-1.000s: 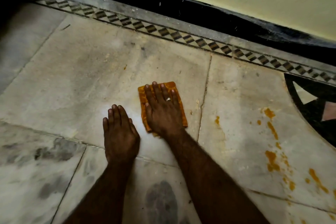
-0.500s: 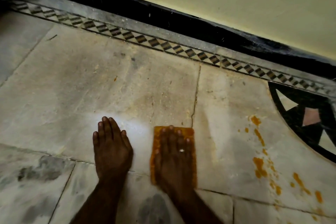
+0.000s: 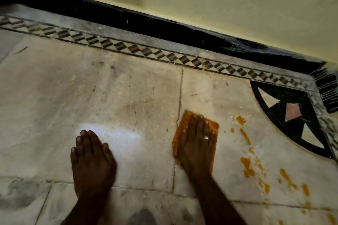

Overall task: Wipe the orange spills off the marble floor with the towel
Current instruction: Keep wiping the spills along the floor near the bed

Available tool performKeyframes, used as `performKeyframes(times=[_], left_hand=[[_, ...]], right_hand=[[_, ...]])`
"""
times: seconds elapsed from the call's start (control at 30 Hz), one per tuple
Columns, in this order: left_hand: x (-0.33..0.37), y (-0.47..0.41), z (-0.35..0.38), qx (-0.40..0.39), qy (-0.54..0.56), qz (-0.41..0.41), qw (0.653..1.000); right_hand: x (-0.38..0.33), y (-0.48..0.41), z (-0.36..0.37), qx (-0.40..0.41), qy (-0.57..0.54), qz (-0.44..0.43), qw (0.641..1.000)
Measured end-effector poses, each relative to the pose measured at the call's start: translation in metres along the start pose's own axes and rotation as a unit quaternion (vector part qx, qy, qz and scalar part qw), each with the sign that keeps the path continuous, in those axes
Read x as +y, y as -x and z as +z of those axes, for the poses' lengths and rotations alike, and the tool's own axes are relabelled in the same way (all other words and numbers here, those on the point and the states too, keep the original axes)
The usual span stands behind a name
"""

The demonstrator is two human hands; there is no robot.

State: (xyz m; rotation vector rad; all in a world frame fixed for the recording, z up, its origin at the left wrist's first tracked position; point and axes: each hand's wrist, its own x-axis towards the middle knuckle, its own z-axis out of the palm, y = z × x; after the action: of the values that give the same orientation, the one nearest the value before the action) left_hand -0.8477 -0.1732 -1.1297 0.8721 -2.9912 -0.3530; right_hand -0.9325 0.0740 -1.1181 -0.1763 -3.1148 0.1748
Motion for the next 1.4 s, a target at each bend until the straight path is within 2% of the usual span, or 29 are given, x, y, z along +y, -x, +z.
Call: performKeyframes(times=[0.07, 0.17, 0.3, 0.37, 0.43, 0.5, 0.57, 0.7, 0.9, 0.97, 1.03, 1.1, 1.17, 1.27, 1.4], left_hand=[[0.002, 0.0, 0.0, 0.001, -0.004, -0.001, 1.0], [0.002, 0.0, -0.001, -0.002, -0.01, -0.004, 1.0], [-0.002, -0.001, 0.0, -0.002, -0.018, 0.006, 1.0], [-0.002, -0.002, 0.0, -0.004, -0.02, -0.005, 1.0], [0.0, -0.003, -0.002, 0.002, -0.017, -0.006, 1.0], [0.003, -0.002, -0.004, 0.009, -0.013, -0.002, 1.0], [0.003, -0.001, -0.004, 0.007, -0.012, -0.001, 1.0], [0.0, 0.0, 0.001, 0.002, -0.014, 0.014, 1.0], [-0.001, 0.001, 0.002, 0.023, -0.011, 0.022, 0.999], [-0.001, 0.002, 0.002, 0.03, -0.015, 0.027, 0.999], [-0.001, 0.003, 0.003, 0.038, -0.021, 0.032, 0.999], [-0.003, 0.003, 0.003, 0.04, -0.016, 0.036, 0.998], [-0.002, 0.003, 0.003, 0.038, -0.012, 0.036, 0.999], [-0.003, 0.001, 0.002, 0.028, 0.004, 0.031, 0.999], [-0.003, 0.004, 0.001, 0.028, 0.014, 0.041, 0.999]], right_hand=[[-0.004, 0.052, -0.001, -0.003, 0.011, -0.021, 1.0], [-0.049, 0.099, 0.008, -0.004, 0.006, -0.201, 0.98], [-0.135, 0.047, 0.014, -0.049, -0.086, -0.343, 0.934], [-0.156, 0.008, 0.018, -0.079, -0.067, -0.395, 0.913], [-0.158, -0.022, 0.019, -0.088, -0.038, -0.411, 0.907], [-0.146, -0.048, 0.017, -0.078, -0.031, -0.375, 0.923], [-0.121, -0.071, 0.011, -0.067, -0.028, -0.302, 0.95], [-0.039, -0.088, -0.002, -0.085, -0.011, -0.164, 0.983], [0.05, 0.014, -0.012, -0.012, 0.014, -0.012, 1.0], [0.042, 0.071, -0.01, 0.009, 0.021, -0.016, 1.0], [0.017, 0.109, -0.001, -0.01, 0.015, -0.073, 0.997], [-0.008, 0.102, 0.003, -0.012, -0.013, -0.143, 0.99], [-0.015, 0.063, 0.0, -0.009, -0.025, -0.177, 0.984], [0.006, 0.022, -0.01, -0.042, -0.011, -0.153, 0.987], [0.054, 0.056, -0.015, -0.048, 0.003, -0.057, 0.997]])
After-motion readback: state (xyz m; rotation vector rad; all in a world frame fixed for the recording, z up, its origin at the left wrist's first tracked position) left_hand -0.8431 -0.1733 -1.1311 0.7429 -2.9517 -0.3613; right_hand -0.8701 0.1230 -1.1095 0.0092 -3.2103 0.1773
